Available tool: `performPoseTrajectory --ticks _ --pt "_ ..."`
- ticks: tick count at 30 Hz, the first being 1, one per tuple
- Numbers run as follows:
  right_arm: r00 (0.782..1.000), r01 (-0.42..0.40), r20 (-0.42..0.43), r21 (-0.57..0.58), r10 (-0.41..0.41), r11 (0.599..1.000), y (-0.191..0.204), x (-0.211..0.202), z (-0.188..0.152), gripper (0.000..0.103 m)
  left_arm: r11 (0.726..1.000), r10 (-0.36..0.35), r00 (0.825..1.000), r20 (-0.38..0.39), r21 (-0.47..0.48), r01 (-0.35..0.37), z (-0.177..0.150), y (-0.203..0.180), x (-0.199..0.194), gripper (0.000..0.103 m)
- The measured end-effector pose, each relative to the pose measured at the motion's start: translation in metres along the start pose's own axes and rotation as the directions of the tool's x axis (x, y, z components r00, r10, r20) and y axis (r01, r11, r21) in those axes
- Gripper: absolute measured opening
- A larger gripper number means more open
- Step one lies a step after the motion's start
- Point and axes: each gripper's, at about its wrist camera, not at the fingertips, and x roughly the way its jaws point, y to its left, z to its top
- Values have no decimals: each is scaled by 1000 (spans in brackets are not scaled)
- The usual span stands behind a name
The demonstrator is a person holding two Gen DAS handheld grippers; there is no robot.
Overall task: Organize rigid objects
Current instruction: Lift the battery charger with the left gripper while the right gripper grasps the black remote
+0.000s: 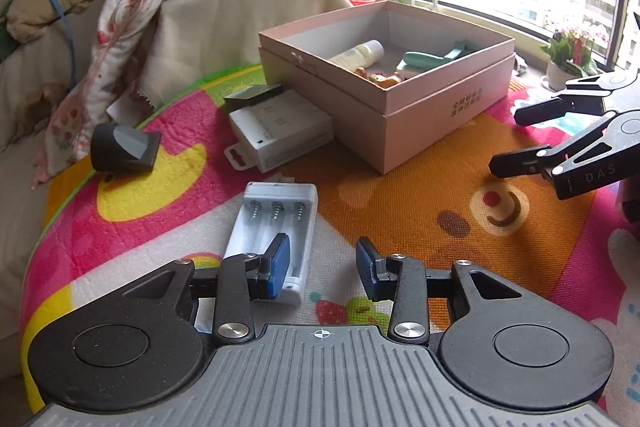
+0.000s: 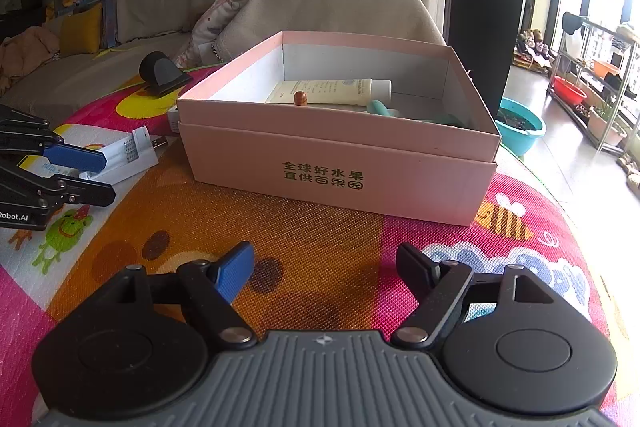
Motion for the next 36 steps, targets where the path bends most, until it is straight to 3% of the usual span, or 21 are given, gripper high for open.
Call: performPoseTrajectory --ticks 6,8,11,14,16,18,23,28,30,32,36 --pt "1000 0 0 0 0 1000 0 0 0 79 997 -76 997 -8 -2 76 1 -5 5 73" --pt "1000 0 0 0 0 1000 0 0 0 79 996 -91 996 -6 0 91 1 -6 5 75" --pt "1000 0 0 0 0 1000 0 0 0 79 997 -81 997 12 5 81 3 -5 -1 71" --pt "1000 0 0 0 0 1000 0 0 0 79 1000 17 997 74 24 -19 7 -1 -13 71" --pt "1000 0 0 -1 0 1000 0 0 0 79 997 78 995 66 10 -79 9 9 -11 71" --pt "1000 0 0 0 0 1000 -1 0 0 79 995 94 995 30 -21 -93 9 20 -4 71" --pt "1000 0 0 0 0 1000 0 0 0 79 993 54 998 -13 -101 -55 4 37 12 71" --pt "1000 -1 0 1 1 1000 0 0 0 79 985 30 999 19 -168 -26 2 42 19 70" --pt "1000 4 -1 5 -4 1000 -1 0 1 79 982 15 999 50 -188 -5 -1 42 19 57" --pt "1000 24 -6 9 -24 1000 -2 -3 5 79 983 2 998 67 -185 10 -5 41 16 53" --pt "998 8 66 -41 -5 999 12 -35 46 79 986 0 996 90 -166 15 -15 36 3 53"
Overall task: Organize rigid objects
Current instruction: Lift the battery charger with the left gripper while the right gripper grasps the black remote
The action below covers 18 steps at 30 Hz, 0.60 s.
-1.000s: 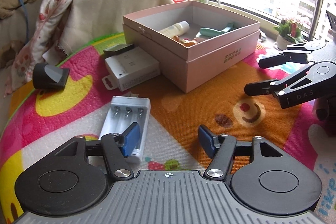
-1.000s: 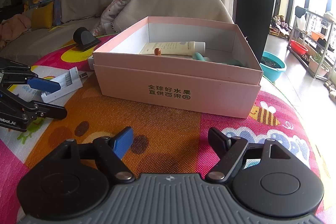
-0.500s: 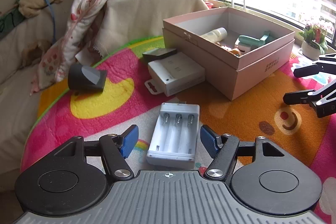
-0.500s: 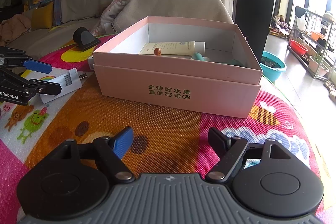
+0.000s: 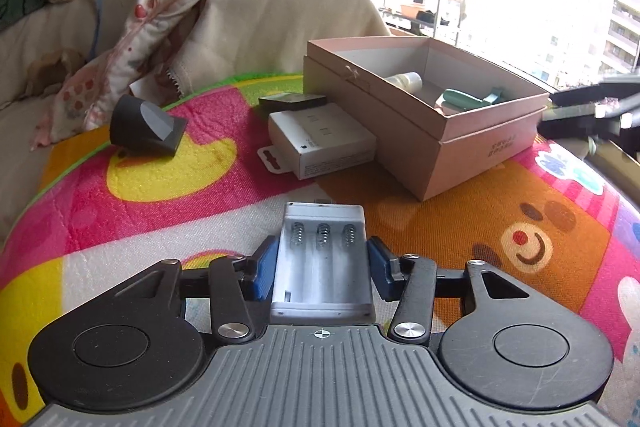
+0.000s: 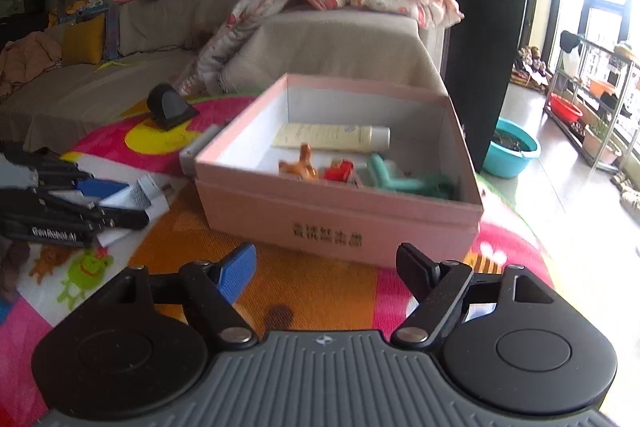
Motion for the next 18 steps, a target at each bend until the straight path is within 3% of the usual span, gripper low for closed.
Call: performPoseTrajectory --ticks 2,4,7,9,11,14,18 --pt "999 -23 37 -37 25 999 12 -13 40 79 999 39 999 32 -35 -38 -7 5 -11 53" --pt "998 -62 19 -38 63 997 25 -11 86 79 991 74 994 76 -121 -64 -13 16 -24 53" --pt "985 -153 -85 -21 150 988 51 22 145 79 960 101 985 137 -272 -60 -25 39 -39 53" --pt "974 -167 -156 1 165 986 70 57 173 78 943 106 982 153 -328 -51 -29 48 -45 53" --pt "958 -166 -232 24 167 986 88 95 190 68 938 102 980 171 -344 -38 -30 52 -50 53" --pt "933 -105 -351 -45 83 993 120 155 193 46 937 75 977 200 -348 0 -30 52 -55 53" --pt "894 33 -438 -151 -97 988 143 210 177 37 940 45 974 224 -338 34 -30 48 -59 53"
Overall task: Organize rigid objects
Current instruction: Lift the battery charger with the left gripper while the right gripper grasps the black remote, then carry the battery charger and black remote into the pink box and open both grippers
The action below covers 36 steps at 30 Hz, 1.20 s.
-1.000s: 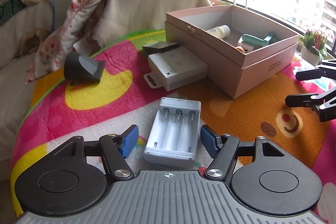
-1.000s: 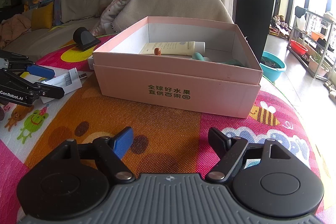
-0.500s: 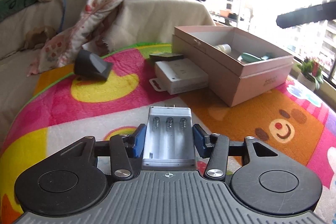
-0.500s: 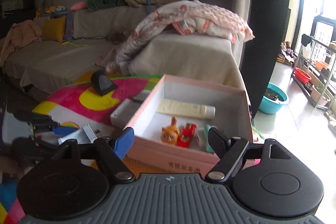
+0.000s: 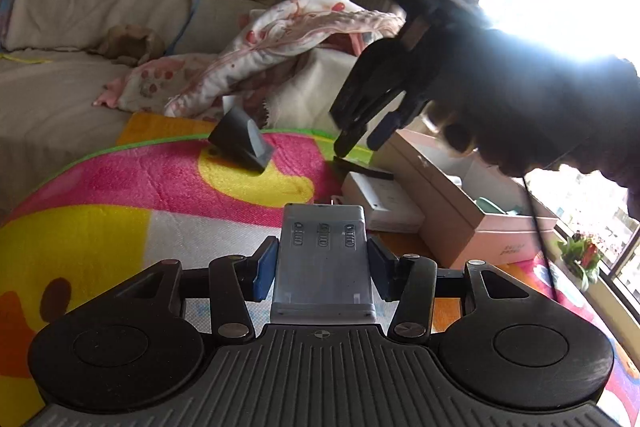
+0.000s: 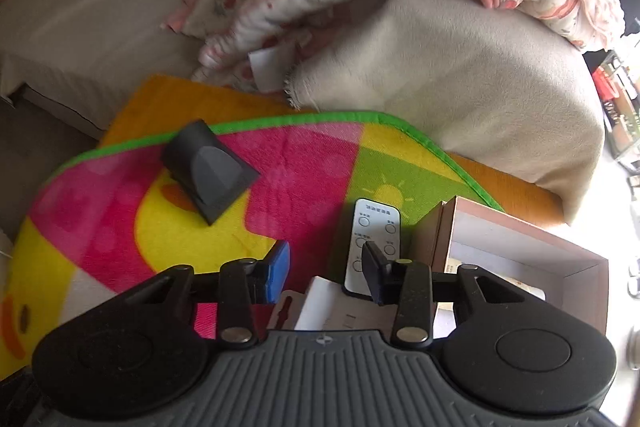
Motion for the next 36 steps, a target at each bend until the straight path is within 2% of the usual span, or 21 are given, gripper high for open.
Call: performPoseTrajectory --ticks 2,6,8,10,14,16,19,23,26,29,34,36 --pt "992 129 -1 -86 -129 988 16 20 2 34 1000 -9 1000 5 -3 9 -1 0 -2 53" --pt "971 222 -64 -122 -231 967 21 48 5 25 999 11 1000 26 -43 -10 2 7 -8 53" --pt "955 280 -60 -153 -292 948 24 57 6 23 997 27 999 46 -77 -23 3 14 -13 53" --pt "944 309 -64 -167 -323 936 24 61 6 21 994 42 997 62 -106 -35 4 21 -17 53" --pt "947 314 -11 -185 -321 931 25 43 5 8 987 67 995 70 -152 -56 6 33 -18 53" --pt "962 271 22 -182 -271 945 24 22 2 6 985 78 995 68 -162 -66 6 35 -17 53" --pt "988 149 49 -151 -143 977 18 -19 -14 6 984 85 994 67 -165 -73 7 36 -17 53" --pt "996 -31 77 -120 41 992 11 -68 -55 6 983 93 994 65 -165 -81 5 37 -17 53" --pt "973 -212 82 -60 216 975 -2 -96 -98 6 982 92 993 69 -169 -79 4 37 -16 53" --pt "939 -327 108 -15 327 945 -17 -113 -148 6 985 67 995 67 -166 -55 6 31 -17 53" --pt "894 -445 118 138 432 885 -62 -107 -211 6 988 -11 1000 18 -155 13 1 5 -14 53" --pt "906 -420 152 185 396 889 -78 -104 -230 8 989 -39 999 -15 -146 36 -4 -9 -11 53"
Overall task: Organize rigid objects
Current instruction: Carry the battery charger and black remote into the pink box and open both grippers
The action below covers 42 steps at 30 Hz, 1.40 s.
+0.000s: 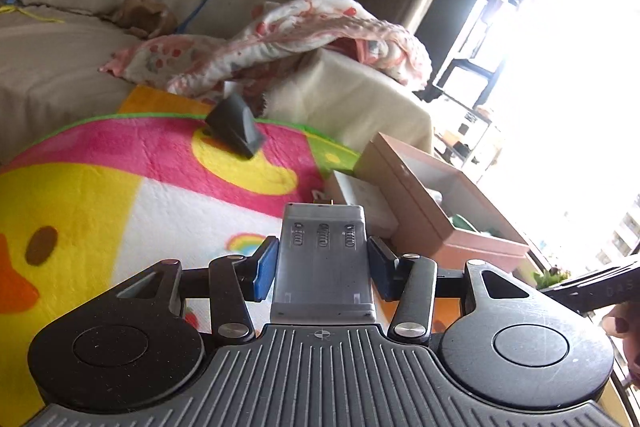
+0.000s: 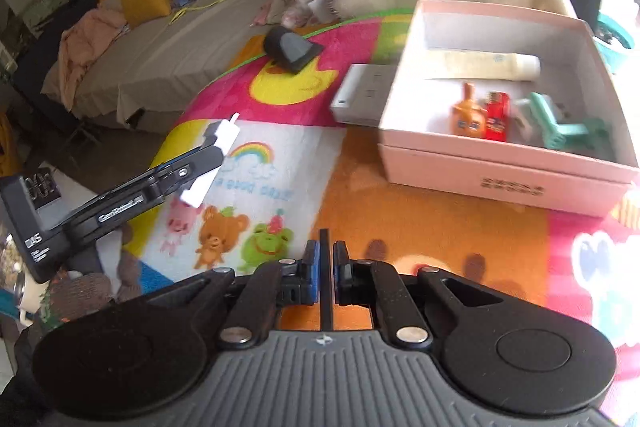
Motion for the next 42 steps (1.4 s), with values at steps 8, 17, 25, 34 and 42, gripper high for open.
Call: performPoseTrajectory --ticks 8,17,25,34,42 --pt "975 155 191 -213 -114 965 -10 -25 -58 66 996 26 995 -99 85 -18 -20 -34 -6 53" --pt "990 93 129 -337 -52 937 -5 25 -79 59 973 81 972 -222 230 -29 -42 -64 -20 53" --pt "982 88 186 -402 -13 911 0 -20 -103 38 932 40 946 -321 354 80 -52 -103 -26 53" --pt "887 176 461 -265 -36 948 -38 -125 -43 2 896 -86 995 -51 432 99 41 -170 -22 53" --pt "963 149 262 -300 -68 942 -65 -81 -96 66 923 -75 979 -187 359 139 -6 -151 0 53"
